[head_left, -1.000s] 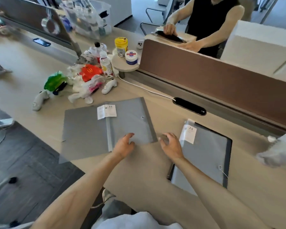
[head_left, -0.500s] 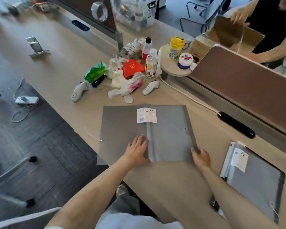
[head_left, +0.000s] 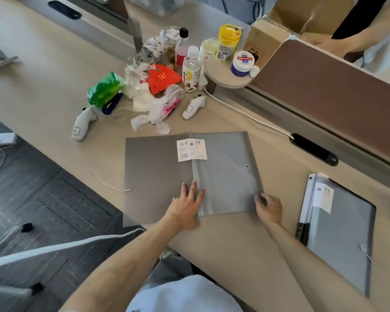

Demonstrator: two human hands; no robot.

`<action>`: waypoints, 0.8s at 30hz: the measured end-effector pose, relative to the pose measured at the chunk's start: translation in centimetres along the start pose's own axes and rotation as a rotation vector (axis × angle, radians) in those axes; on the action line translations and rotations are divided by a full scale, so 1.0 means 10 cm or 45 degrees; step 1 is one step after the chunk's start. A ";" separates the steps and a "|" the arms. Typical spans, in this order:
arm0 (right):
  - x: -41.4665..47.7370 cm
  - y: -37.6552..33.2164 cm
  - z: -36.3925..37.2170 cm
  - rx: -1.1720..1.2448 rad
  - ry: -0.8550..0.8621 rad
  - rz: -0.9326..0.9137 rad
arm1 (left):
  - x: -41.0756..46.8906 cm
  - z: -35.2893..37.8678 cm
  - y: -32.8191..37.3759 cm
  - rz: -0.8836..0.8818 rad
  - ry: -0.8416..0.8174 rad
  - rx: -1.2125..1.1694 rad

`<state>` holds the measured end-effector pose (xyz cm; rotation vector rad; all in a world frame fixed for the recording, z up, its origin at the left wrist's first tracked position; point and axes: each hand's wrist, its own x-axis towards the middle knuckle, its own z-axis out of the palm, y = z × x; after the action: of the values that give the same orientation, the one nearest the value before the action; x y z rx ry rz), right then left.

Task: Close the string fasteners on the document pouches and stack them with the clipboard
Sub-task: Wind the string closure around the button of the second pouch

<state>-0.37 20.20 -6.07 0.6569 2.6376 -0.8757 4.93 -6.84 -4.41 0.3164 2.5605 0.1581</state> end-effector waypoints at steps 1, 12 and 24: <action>-0.01 0.00 0.01 0.006 -0.004 -0.004 | -0.03 0.01 0.01 0.017 0.011 0.010; -0.19 0.23 -0.02 0.215 -0.119 0.033 | -0.39 -0.13 0.09 0.080 0.503 -0.456; -0.55 0.06 -0.72 1.239 -0.575 0.176 | -0.69 -0.54 0.66 -0.202 0.878 -1.046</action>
<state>3.77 23.34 1.43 0.7034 1.6410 -1.9866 8.99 -2.50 4.78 -0.3120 2.8507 1.4080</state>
